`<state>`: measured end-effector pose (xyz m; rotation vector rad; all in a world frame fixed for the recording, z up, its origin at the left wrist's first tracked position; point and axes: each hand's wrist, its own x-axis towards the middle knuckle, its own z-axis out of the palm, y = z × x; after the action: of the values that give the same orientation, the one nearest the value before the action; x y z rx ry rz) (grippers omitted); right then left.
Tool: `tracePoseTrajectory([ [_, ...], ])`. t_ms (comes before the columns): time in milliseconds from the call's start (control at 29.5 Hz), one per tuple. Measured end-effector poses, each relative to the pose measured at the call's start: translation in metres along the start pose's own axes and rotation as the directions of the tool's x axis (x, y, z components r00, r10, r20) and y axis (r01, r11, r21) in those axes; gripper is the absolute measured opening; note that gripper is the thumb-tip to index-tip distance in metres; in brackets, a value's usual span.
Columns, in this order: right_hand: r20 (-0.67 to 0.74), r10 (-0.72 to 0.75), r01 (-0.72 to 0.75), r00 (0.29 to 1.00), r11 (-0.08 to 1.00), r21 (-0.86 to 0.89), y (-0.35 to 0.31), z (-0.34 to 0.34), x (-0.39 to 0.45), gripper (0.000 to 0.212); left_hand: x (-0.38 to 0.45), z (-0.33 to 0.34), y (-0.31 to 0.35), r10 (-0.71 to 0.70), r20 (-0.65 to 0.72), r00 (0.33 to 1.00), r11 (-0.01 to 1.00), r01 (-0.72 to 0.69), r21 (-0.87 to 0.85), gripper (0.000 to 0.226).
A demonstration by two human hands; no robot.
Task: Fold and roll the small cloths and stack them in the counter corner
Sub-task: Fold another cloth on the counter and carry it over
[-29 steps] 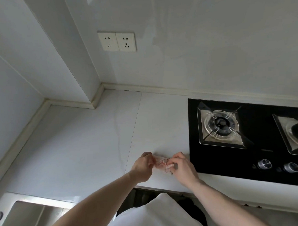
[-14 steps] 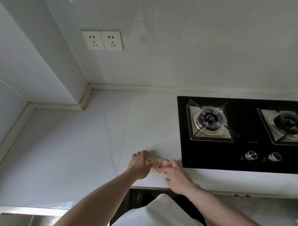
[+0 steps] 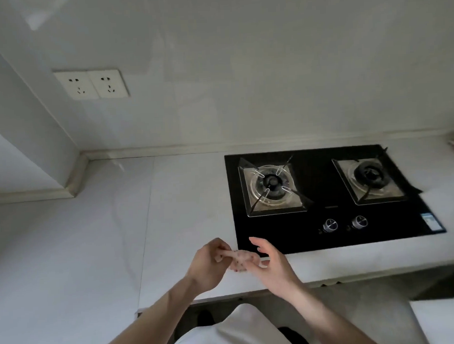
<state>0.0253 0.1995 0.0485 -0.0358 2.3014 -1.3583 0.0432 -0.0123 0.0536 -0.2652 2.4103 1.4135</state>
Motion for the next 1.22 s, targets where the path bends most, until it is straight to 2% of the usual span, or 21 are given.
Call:
tracePoseTrajectory([
  [68, 0.005, 0.006, -0.006, 1.000, 1.000, 0.006, 0.003, -0.029, -0.010, 0.061, 0.000, 0.011, 0.032, 0.078, 0.061, 0.995, 0.995, -0.075, -0.065, 0.008],
  [169, -0.026, -0.009, 0.009, 1.000, 1.000, 0.017, 0.008, -0.076, -0.030, 0.025, 0.006, 0.032, 0.076, 0.156, 0.124, 0.980, 0.984, -0.144, -0.105, 0.009],
  [305, -0.127, 0.009, -0.008, 0.992, 1.000, 0.001, 0.029, -0.142, -0.061, 0.007, 0.016, 0.075, 0.128, 0.214, 0.182, 0.960, 0.970, -0.187, -0.154, 0.016],
  [474, -0.262, 0.045, -0.050, 0.964, 0.999, -0.013, 0.068, -0.223, -0.099, 0.018, 0.027, 0.144, 0.191, 0.286, 0.190, 0.939, 0.957, -0.267, -0.116, 0.018],
  [542, -0.308, 0.045, -0.056, 0.950, 0.998, -0.027, 0.085, -0.254, -0.111, 0.016, 0.032, 0.174, 0.214, 0.298, 0.211, 0.931, 0.954, -0.280, -0.110, 0.018],
  [677, -0.322, 0.055, -0.087, 0.945, 0.993, -0.086, 0.117, -0.313, -0.136, 0.018, 0.033, 0.234, 0.256, 0.315, 0.232, 0.921, 0.949, -0.297, -0.106, 0.019],
  [812, -0.392, 0.059, -0.094, 0.918, 0.993, -0.071, 0.145, -0.359, -0.160, 0.018, 0.033, 0.285, 0.290, 0.309, 0.279, 0.909, 0.951, -0.287, -0.118, 0.018],
  [948, -0.410, 0.134, -0.115, 0.902, 0.991, 0.073, 0.170, -0.398, -0.175, 0.018, 0.043, 0.326, 0.326, 0.315, 0.321, 0.893, 0.949, -0.306, -0.078, 0.017],
  [1117, -0.471, 0.119, -0.023, 0.874, 0.979, 0.204, 0.197, -0.436, -0.182, 0.020, 0.071, 0.377, 0.370, 0.314, 0.390, 0.866, 0.942, -0.335, -0.015, 0.015],
  [1219, -0.527, 0.161, -0.042, 0.835, 0.972, 0.231, 0.208, -0.460, -0.182, 0.009, 0.091, 0.414, 0.398, 0.309, 0.454, 0.836, 0.931, -0.363, 0.034, 0.019],
])
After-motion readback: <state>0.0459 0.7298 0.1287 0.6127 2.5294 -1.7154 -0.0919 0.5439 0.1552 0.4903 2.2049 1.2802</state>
